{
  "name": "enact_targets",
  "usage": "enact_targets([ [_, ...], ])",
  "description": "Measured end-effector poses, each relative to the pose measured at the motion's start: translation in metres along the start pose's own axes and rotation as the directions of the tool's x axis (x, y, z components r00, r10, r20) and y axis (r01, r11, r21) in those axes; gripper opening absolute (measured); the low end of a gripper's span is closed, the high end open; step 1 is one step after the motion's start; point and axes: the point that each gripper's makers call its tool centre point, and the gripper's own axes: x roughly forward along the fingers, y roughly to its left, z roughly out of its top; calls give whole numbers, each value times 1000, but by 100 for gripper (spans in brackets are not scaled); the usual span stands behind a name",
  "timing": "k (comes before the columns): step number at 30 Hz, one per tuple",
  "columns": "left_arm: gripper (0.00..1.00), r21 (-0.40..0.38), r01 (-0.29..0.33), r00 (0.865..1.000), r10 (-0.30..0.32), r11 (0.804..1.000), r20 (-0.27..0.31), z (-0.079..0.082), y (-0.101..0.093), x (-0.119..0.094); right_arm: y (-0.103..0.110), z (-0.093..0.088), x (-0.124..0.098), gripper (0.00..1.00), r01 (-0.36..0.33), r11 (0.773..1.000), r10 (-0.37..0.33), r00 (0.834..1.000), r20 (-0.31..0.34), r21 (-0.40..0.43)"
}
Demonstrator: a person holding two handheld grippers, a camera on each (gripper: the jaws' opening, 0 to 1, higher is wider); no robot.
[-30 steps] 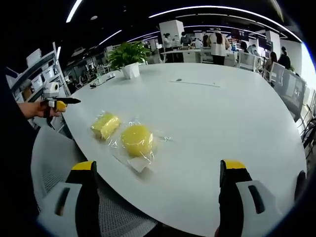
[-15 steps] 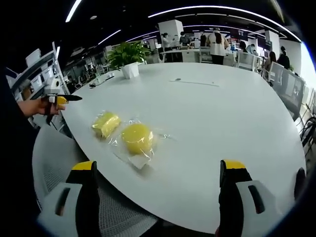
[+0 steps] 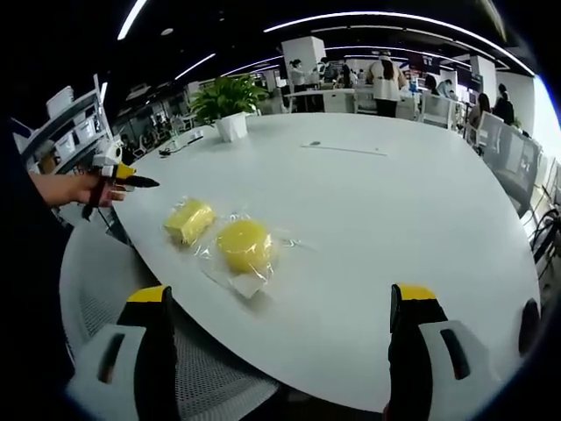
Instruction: Compare the silicone blocks by pressing each to a similar depth, holding the contact briefly, and releasing to observe deformation and rebound differences across the visible hardness samples.
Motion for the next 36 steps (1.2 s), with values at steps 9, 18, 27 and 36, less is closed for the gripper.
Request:
enact_targets([
  [9,99,-81,20,998,-24,997,-59,-13,5,24,1,3,2,96,-5,1000,5,1000,-5,-11],
  [18,85,-285,17,1000,-22,958,-16,-16,30,43,0,-10,1,96,10,1000,-10,1000,-11,25],
  [27,64,-337,62,995,-85,939,-56,-28,27,60,-3,-15,0,96,15,999,-14,1000,-22,41],
  [36,35,-460,62,993,-101,886,-60,-35,32,72,-4,-16,4,96,9,999,-7,999,-33,40],
])
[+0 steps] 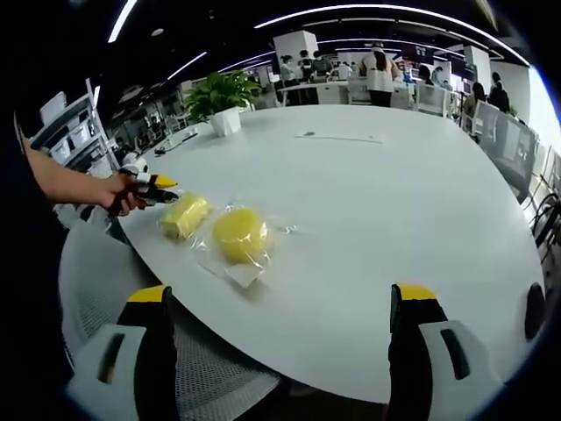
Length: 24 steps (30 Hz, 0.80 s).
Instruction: Compare the silicone blocks by pressing each to a similar depth, holding the contact briefly, and releasing to observe deformation and rebound differences across the visible hardness samples.
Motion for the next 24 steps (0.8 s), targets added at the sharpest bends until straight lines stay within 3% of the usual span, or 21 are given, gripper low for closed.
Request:
enact_targets([
  [7,24,-20,2,999,-3,1000,-42,-10,2,6,-3,-3,-1,96,4,1000,-4,1000,-11,5],
  [11,14,-55,-30,998,27,998,-55,-15,8,8,-3,-6,-1,96,3,1000,-3,1000,-17,6],
  [14,3,-86,-23,999,20,996,-29,-11,9,7,-2,-9,1,96,3,1000,-2,1000,-23,11],
  [24,0,-70,-5,998,0,998,-66,-18,4,7,-2,-12,3,96,0,1000,1,999,-32,17],
])
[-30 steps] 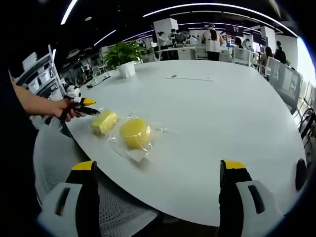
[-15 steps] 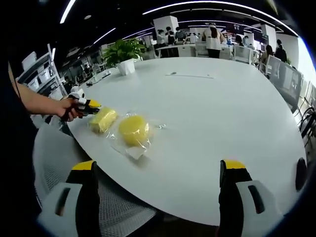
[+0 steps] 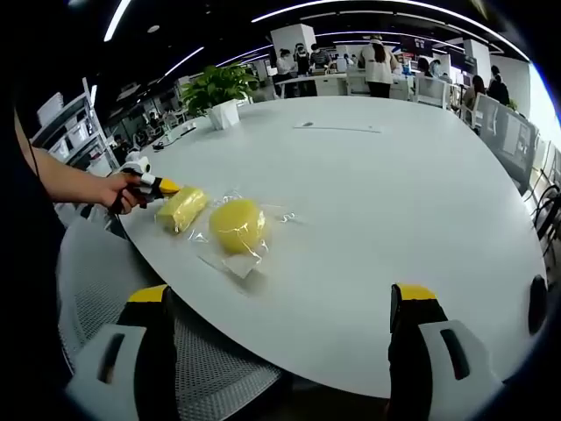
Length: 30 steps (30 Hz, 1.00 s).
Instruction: Compare the silicone blocks by pressing each to a similar depth, holding the contact briefly, and releasing to observe deformation and rebound differences across the visible hardness samples.
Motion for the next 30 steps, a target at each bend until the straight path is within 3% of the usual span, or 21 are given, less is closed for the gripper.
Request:
enact_targets([
  [2,0,45,-34,999,34,998,-6,-1,4,0,0,0,1,96,-1,1000,1,1000,-3,-3],
  [11,0,-24,-27,1000,27,999,14,-1,3,-1,0,1,0,96,-1,1000,1,1000,-2,-7],
  [18,0,45,-65,998,64,997,28,2,5,-2,0,1,0,96,-2,1000,2,1000,-1,-9],
  [21,0,8,-74,997,74,997,19,1,5,-2,1,1,0,96,-2,1000,2,1000,1,-8],
  [25,0,6,-52,999,52,999,16,2,0,-2,2,1,-1,96,-1,1000,1,1000,5,-7],
  [27,0,-31,-26,999,27,999,17,2,-5,-3,2,1,-2,96,-1,1000,1,1000,7,-7],
  [30,0,-4,1,999,-1,1000,35,4,-12,-5,2,2,-3,96,2,1000,-2,1000,10,-6],
])
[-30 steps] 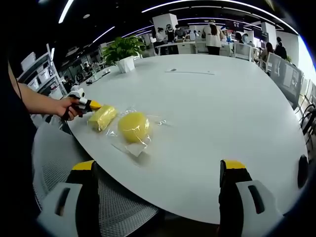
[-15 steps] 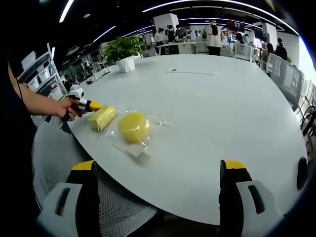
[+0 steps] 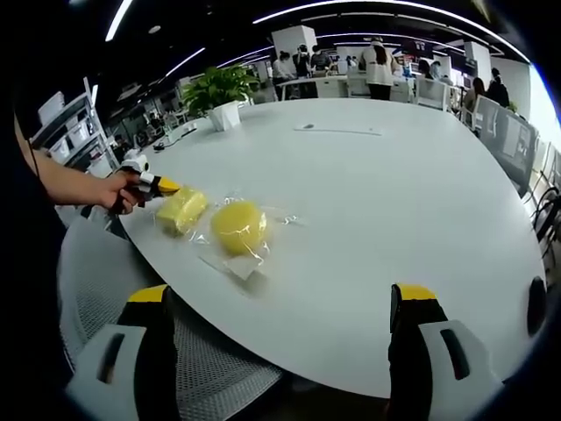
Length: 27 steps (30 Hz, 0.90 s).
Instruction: Compare the silicone blocks by pressing each to a similar depth, holding the contact briefly, and releasing to observe deformation and rebound differences across the visible hardness samples.
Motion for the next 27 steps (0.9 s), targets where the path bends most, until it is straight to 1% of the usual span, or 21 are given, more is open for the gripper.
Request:
enact_targets([
  [2,0,15,19,1000,-19,1000,11,1,-6,-1,0,0,0,96,0,1000,0,1000,4,2],
  [3,0,54,54,998,-56,997,35,5,-13,-2,0,0,0,96,0,1000,0,1000,4,2],
  [4,0,53,59,997,-61,997,40,6,-15,-3,1,0,0,96,0,1000,0,1000,2,1],
  [6,0,43,66,997,-68,997,41,6,-19,-4,2,1,0,96,-2,1000,2,1000,4,-1],
  [10,0,67,89,995,-92,994,36,6,-30,-5,3,3,0,96,-6,1000,6,1000,8,-4],
  [15,0,86,126,991,-130,988,44,9,-47,-7,3,6,1,96,-9,1000,9,1000,12,-10],
  [19,0,135,125,991,-130,983,29,9,-54,-8,3,9,1,96,-12,1000,12,1000,16,-12],
  [27,0,238,166,985,-174,957,16,14,-81,-15,7,15,3,96,-25,1000,25,999,28,-20],
])
